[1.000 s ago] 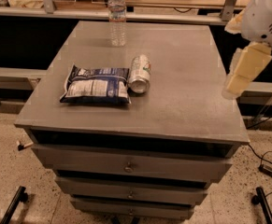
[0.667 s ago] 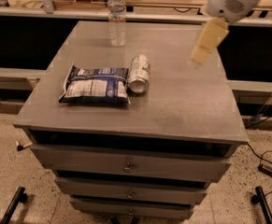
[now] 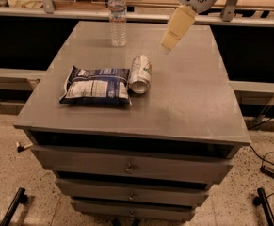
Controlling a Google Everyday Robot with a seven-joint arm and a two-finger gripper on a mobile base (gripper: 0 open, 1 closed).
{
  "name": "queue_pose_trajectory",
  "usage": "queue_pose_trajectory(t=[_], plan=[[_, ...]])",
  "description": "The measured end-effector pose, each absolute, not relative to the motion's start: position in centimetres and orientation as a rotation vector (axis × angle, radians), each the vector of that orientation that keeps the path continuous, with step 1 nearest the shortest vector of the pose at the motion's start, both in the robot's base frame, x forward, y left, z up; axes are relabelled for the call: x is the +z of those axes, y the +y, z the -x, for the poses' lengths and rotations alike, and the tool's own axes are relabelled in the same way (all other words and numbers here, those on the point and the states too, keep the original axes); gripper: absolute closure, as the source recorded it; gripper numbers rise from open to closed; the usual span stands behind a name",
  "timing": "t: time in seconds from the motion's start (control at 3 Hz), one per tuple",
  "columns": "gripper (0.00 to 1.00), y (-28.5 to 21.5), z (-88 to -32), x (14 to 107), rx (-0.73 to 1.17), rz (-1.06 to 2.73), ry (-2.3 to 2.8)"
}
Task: Knock water bottle over
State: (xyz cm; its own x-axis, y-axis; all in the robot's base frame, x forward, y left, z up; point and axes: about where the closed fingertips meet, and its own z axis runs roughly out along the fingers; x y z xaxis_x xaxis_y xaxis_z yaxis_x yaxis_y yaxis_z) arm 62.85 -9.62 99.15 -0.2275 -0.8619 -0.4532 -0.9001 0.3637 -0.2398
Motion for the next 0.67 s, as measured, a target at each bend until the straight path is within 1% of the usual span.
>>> queue_pose_trajectory(t=[0.33,0.67], plan=[[0.0,-9.1,-62.6,98.3,0.152,1.517,2.128],[0.0,-8.6,-63.7,95.9,0.251,1.472,2.123]])
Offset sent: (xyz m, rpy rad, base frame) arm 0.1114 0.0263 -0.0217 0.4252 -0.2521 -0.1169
